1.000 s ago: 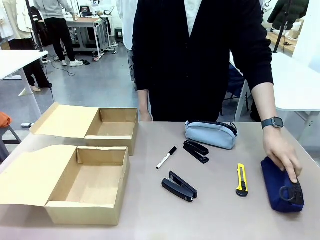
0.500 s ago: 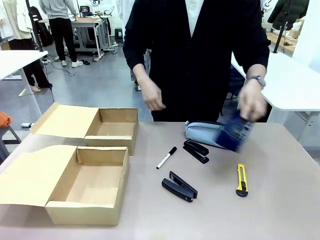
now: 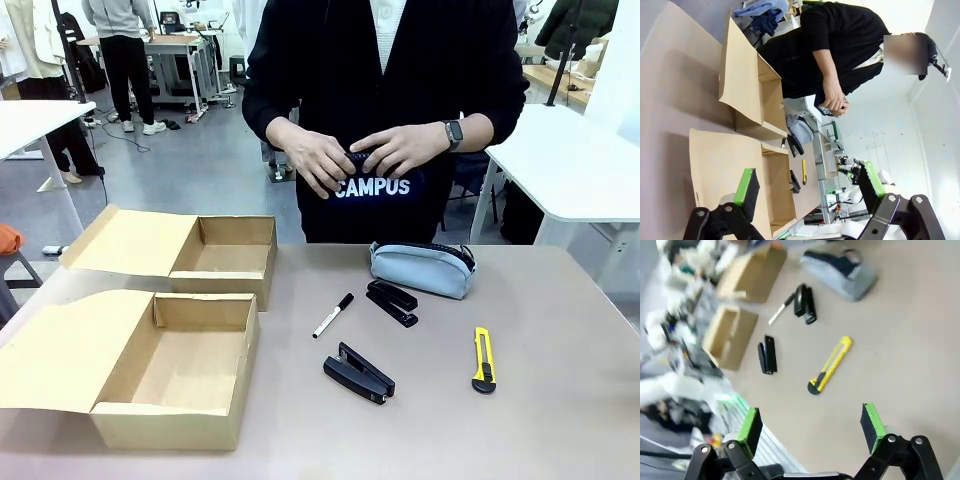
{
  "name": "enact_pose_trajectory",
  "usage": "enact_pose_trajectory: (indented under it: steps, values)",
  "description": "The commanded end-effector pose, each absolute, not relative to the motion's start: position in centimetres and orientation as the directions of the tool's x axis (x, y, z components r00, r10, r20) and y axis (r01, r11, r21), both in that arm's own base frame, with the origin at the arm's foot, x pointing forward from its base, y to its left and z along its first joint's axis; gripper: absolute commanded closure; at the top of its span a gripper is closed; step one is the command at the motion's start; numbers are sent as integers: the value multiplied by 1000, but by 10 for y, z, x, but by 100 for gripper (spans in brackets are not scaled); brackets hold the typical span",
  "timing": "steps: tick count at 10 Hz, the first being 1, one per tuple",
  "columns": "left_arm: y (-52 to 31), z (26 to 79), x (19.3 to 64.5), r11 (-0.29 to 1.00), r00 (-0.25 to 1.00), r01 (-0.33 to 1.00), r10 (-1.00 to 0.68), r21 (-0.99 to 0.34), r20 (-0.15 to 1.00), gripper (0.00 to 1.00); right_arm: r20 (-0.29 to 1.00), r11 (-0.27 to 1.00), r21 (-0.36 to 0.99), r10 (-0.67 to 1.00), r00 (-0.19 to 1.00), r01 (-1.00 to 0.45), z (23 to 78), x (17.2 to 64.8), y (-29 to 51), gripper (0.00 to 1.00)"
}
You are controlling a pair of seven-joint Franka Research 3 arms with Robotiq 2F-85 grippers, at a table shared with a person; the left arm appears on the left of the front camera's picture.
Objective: Place items inside the box.
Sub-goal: Pick up a Pencil pouch or Stapler and place it inside the Mailer Box closest to the robot.
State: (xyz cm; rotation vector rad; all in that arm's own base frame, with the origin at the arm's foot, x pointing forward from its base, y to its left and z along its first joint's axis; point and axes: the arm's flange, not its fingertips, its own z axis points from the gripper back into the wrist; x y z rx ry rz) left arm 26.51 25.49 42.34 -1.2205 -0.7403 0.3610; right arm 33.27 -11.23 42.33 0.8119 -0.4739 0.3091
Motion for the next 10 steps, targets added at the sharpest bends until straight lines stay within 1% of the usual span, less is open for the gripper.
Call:
enact_pose_trajectory:
  steps: [1,2,3,4,5,6,7,8,9,10]
  values:
    - [256,425,266,320,702,164,627,-933,338,0,559,708,402,313,768,-580,402,360,4,0]
    - [256,425,266,320,702,164,627,-933,338,0,572,691,375,353,740,-619,404,359,16,0]
    - [256,425,266,320,702,164,627,-933,338,0,529,670,512,246,812,-537,429,360,-43,0]
    - [256,425,266,320,702,164,627,-933,338,0,529,670,512,246,812,-537,429,360,-43,0]
    - [256,425,266,320,702,164,627,-933,338,0,534,668,417,369,761,-617,429,375,23,0]
    - [256,425,266,320,702,164,627,-933,338,0,456,649,278,560,692,-708,427,372,45,0]
    - [256,425,266,320,702,164,627,-933,338,0,436,684,88,627,645,-724,432,389,72,0]
    - [256,425,266,320,702,164,627,-933,338,0,433,687,-39,666,608,-725,443,415,91,0]
    - [256,425,266,320,702,164,627,-933,338,0,416,670,-104,701,580,-735,449,452,114,0]
    - [256,425,266,320,702,164,627,-933,338,0,340,643,-210,754,562,-736,445,484,140,0]
